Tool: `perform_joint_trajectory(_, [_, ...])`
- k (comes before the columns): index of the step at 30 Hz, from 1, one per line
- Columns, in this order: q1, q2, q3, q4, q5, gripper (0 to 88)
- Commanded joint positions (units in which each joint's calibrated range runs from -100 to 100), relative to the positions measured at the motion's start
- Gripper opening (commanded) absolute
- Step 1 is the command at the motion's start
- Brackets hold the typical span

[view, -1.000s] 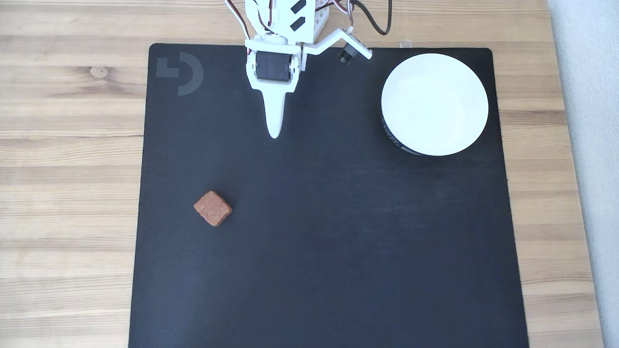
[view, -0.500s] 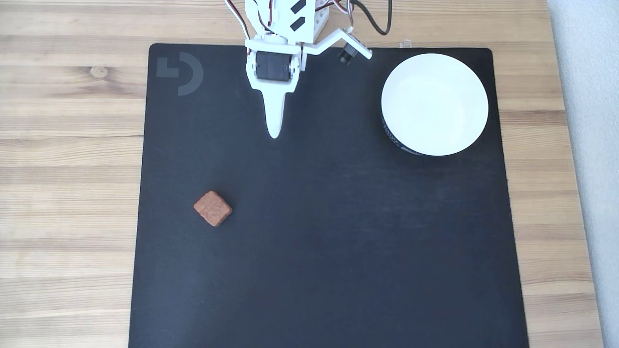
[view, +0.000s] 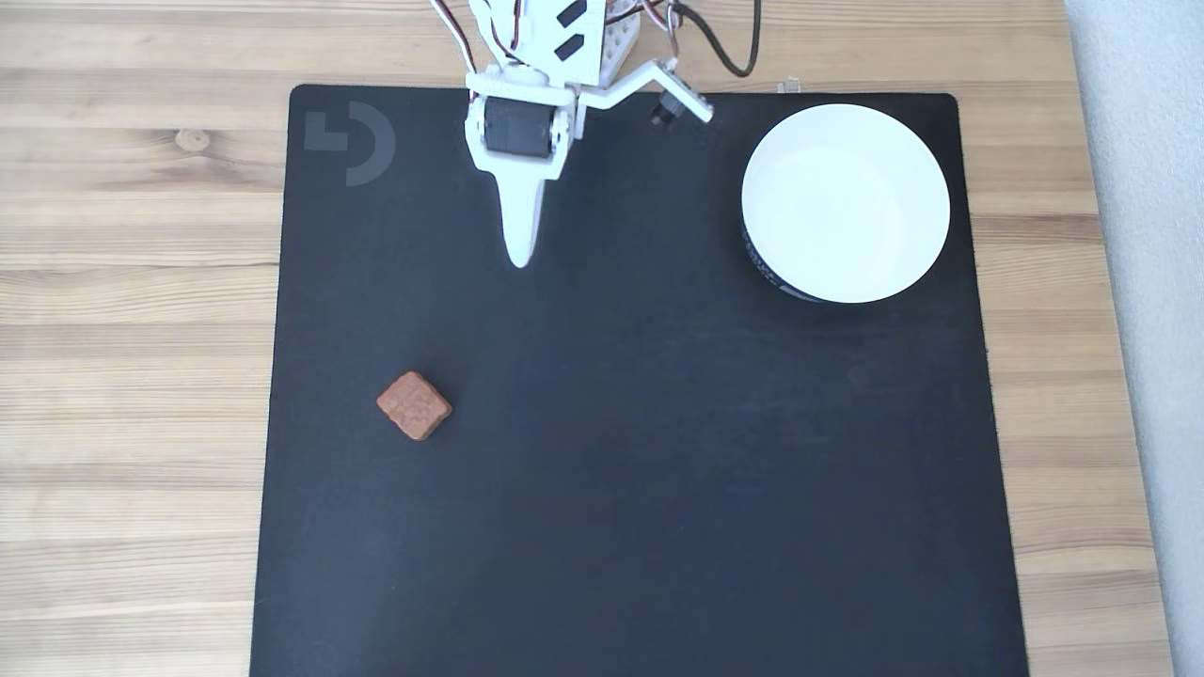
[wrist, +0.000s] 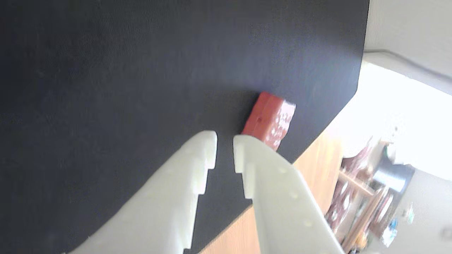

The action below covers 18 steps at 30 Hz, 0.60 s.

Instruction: Pick up the toy and place it on the plate

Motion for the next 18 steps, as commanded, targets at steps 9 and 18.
perform_joint_trajectory(9, [2.13, 13.42, -16.98, 0.12, -0.28, 2.6])
perform_joint_trajectory(18, [6.65, 44.44, -40.23, -5.98, -0.28, 2.6])
